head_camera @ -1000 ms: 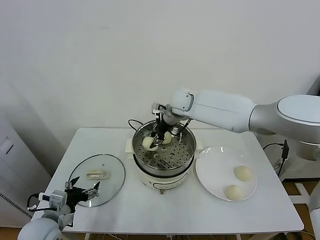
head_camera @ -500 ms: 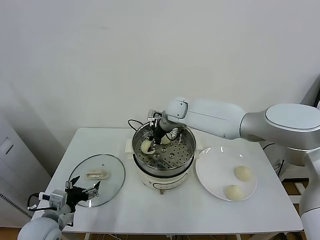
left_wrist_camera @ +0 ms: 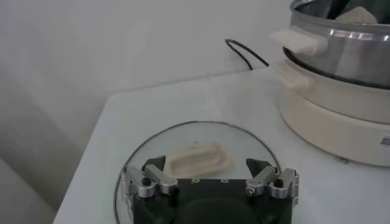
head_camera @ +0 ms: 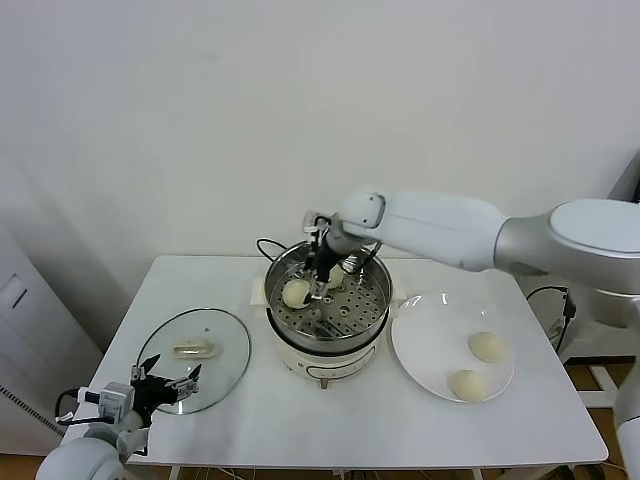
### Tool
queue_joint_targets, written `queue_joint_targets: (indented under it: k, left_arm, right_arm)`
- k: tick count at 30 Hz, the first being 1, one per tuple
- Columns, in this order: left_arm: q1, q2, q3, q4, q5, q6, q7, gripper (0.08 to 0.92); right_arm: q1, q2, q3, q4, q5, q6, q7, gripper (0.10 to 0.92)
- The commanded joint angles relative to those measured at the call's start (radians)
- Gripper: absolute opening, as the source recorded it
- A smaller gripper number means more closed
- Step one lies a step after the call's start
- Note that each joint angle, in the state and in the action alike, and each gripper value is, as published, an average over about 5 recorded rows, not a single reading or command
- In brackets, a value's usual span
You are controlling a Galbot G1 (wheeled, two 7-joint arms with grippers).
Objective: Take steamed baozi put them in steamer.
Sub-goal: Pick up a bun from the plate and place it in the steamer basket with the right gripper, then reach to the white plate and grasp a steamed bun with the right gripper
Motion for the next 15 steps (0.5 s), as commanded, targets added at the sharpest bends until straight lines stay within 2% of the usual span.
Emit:
queue_joint_targets:
  k: [1, 6, 15]
  left_arm:
    - [-0.003, -0.003, 0.0, -0.004, 0.001, 0.004, -0.001, 0.823]
    - [0.007, -0.002, -0.007, -0.01, 0.0, 0.003, 0.0, 0.823]
    - [0.005, -0.002, -0.014, -0.017, -0.001, 0.007, -0.002, 0.823]
  right_arm:
    - [0.206, -0.271, -0.042, 0.078, -0.149, 0.119, -0.266, 0.822]
    - [0.215, -0.403, -0.063, 0.114, -0.266, 0.203, -0.355, 0.823]
    - [0.116, -0.59, -0.051, 0.167, -0.385, 0.296, -0.403, 0.823]
